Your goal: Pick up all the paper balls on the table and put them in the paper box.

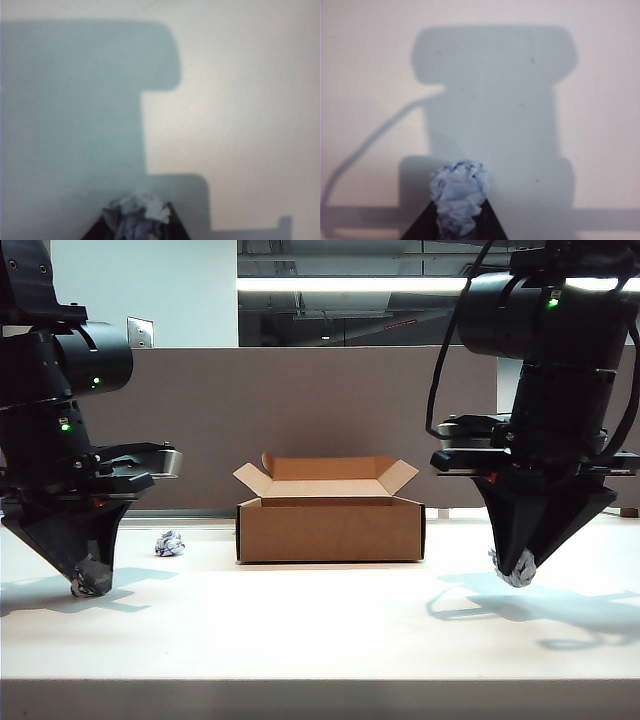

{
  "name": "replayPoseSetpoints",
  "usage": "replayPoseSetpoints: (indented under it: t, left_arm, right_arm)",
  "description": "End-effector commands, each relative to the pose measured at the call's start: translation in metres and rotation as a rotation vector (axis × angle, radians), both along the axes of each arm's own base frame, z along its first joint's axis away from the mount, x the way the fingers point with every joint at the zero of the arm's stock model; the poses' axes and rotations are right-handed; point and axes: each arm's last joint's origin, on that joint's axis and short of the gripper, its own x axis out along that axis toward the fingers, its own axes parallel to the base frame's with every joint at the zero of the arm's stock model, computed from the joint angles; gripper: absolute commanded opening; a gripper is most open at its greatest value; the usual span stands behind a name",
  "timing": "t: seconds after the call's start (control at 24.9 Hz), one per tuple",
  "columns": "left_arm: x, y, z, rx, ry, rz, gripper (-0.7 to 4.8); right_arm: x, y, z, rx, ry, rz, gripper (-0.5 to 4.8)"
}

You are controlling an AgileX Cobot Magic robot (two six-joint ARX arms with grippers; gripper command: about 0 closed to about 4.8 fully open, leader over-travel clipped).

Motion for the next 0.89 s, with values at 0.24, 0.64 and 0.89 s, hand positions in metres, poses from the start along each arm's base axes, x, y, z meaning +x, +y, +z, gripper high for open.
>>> replayPoseSetpoints:
  t: [0.24,0.64,0.89]
  left_arm:
    - [0.016,-0.017,0.046,-0.055,-0.069,-0.037,1.15]
    - [0.049,-0.060,0.131,-0.267,-0.496,-0.051,1.15]
    - [0.068,-0.074,0.114,-0.427,-0.482,-0.102,1.22]
  right_arm:
    - [0.024,0.011,0.044,0.072,-0.184,0.028,1.15]
    - [0.077,0.038,0.108,0.253,-0.458,0.098,1.16]
    - [0.120,0.059,0.097,0.273,-0.467,0.115,1.16]
